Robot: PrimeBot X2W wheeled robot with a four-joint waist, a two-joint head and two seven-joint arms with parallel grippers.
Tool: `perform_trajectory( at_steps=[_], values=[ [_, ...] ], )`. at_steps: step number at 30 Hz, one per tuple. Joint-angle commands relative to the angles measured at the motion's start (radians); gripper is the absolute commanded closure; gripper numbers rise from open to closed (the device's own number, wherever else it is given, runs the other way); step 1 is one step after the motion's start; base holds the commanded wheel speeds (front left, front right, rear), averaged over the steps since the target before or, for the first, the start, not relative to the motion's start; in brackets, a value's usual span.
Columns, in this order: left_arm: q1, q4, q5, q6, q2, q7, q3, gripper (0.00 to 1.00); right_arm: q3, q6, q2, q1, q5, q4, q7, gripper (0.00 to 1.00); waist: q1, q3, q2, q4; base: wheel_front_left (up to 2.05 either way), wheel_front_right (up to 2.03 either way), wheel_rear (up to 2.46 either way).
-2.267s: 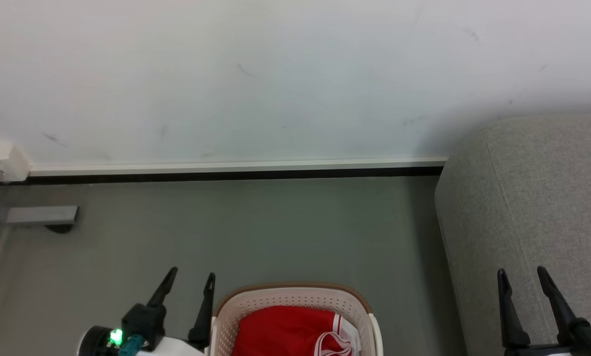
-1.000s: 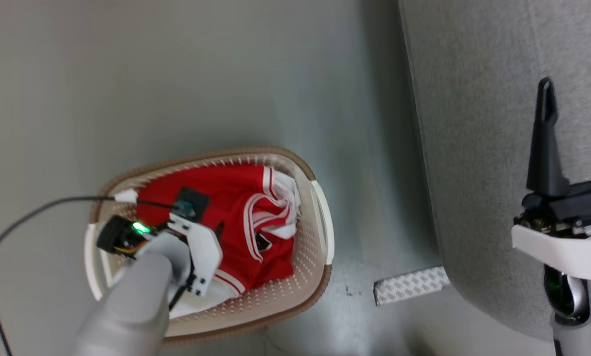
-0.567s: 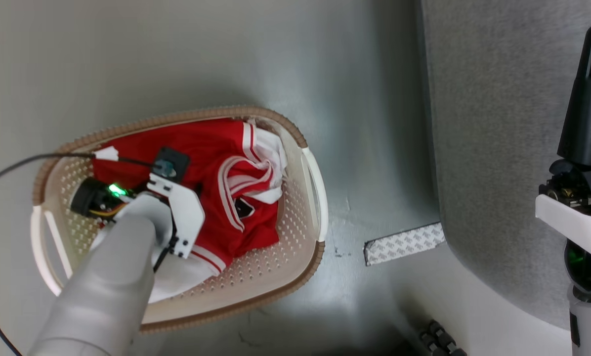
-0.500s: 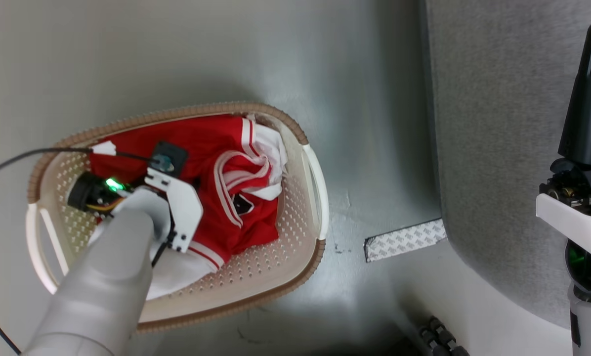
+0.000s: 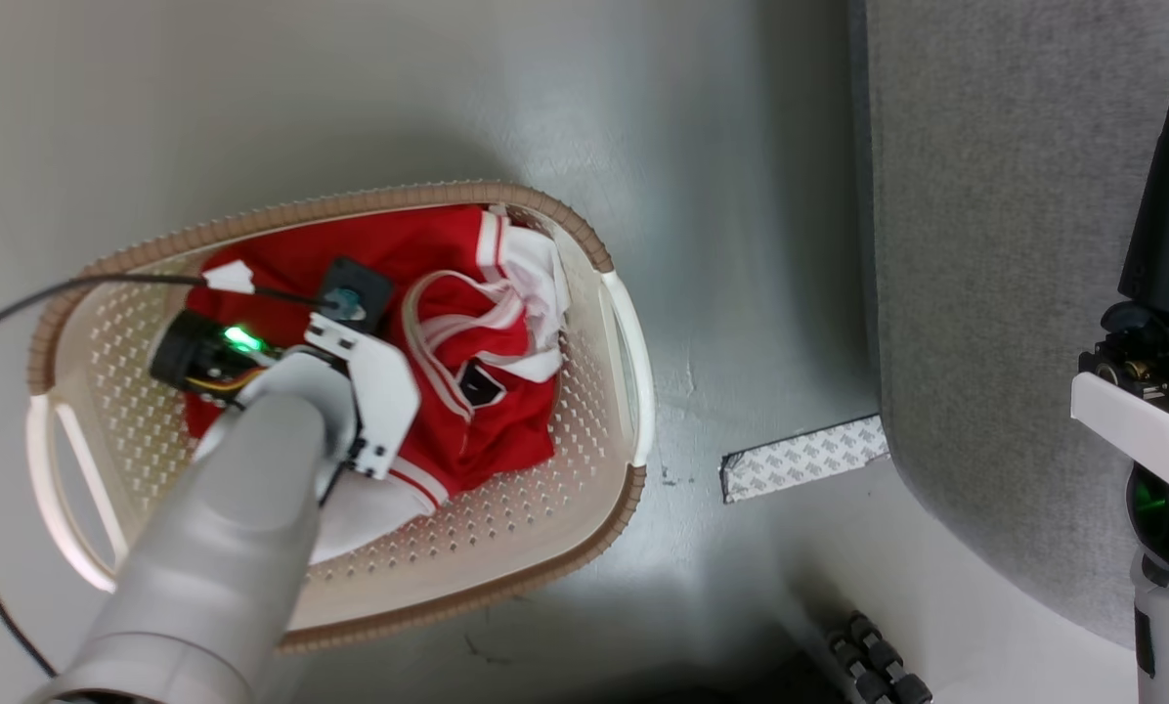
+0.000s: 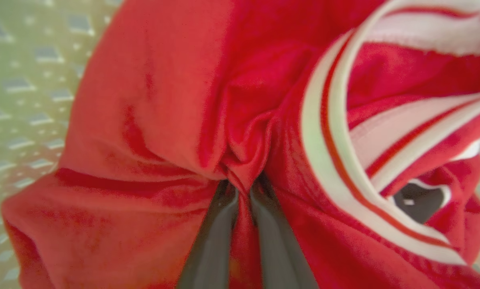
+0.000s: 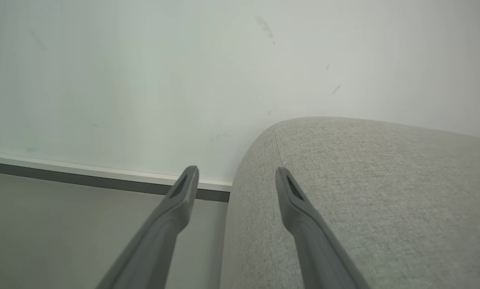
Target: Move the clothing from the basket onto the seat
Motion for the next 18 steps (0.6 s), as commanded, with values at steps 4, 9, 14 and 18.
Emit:
perform_trajectory(
  at_steps=[4,9,14,18],
  values=[
    [0.023,-0.006,-0.039,0.001,-0.035,-0.070,0.021,1.00,-0.013,-0.002,0.001,0.022,-0.005,0.026,0.001,0.00,-0.0001,-0.056,0.0000,0.019,0.00,0.00,0.00],
    [0.072,-0.016,-0.084,0.002,-0.070,-0.163,0.038,1.00,-0.040,-0.002,0.001,0.061,-0.019,0.064,0.001,0.00,-0.0001,-0.161,0.0000,0.056,0.00,0.00,0.00],
    [0.144,-0.034,-0.127,-0.006,-0.094,-0.228,0.037,1.00,-0.069,-0.002,0.001,0.117,-0.044,0.108,0.001,0.00,-0.0001,-0.288,0.0000,0.097,0.00,0.00,0.00],
    [0.203,-0.071,-0.154,-0.007,-0.101,-0.250,0.032,1.00,-0.093,-0.002,0.001,0.167,-0.057,0.136,0.001,0.00,-0.0001,-0.383,0.0000,0.129,0.00,0.00,0.00]
  ],
)
